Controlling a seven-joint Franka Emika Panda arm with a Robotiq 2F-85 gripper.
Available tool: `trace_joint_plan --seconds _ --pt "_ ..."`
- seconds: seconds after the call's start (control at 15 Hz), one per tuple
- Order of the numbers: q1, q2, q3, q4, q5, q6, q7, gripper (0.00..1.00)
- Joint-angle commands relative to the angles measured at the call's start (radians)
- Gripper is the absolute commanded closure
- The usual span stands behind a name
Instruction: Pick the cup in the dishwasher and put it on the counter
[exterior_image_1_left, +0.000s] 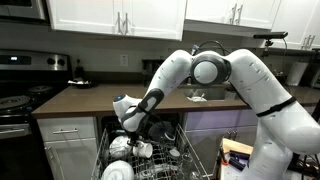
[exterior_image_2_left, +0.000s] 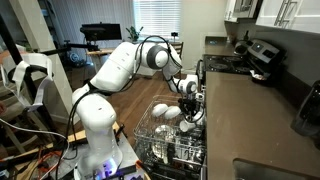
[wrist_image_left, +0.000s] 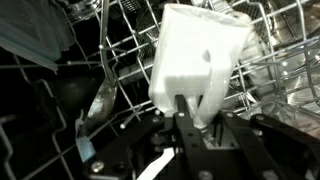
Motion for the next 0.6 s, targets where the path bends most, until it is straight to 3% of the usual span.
trace_joint_plan --seconds 0.0,0.53 --pt "0.016 -0.001 -0.01 0.006 -0.03 -0.009 0.043 0.93" --pt "0.032 -0.068 -0.016 -0.068 -0.044 -0.02 0.068 0.93"
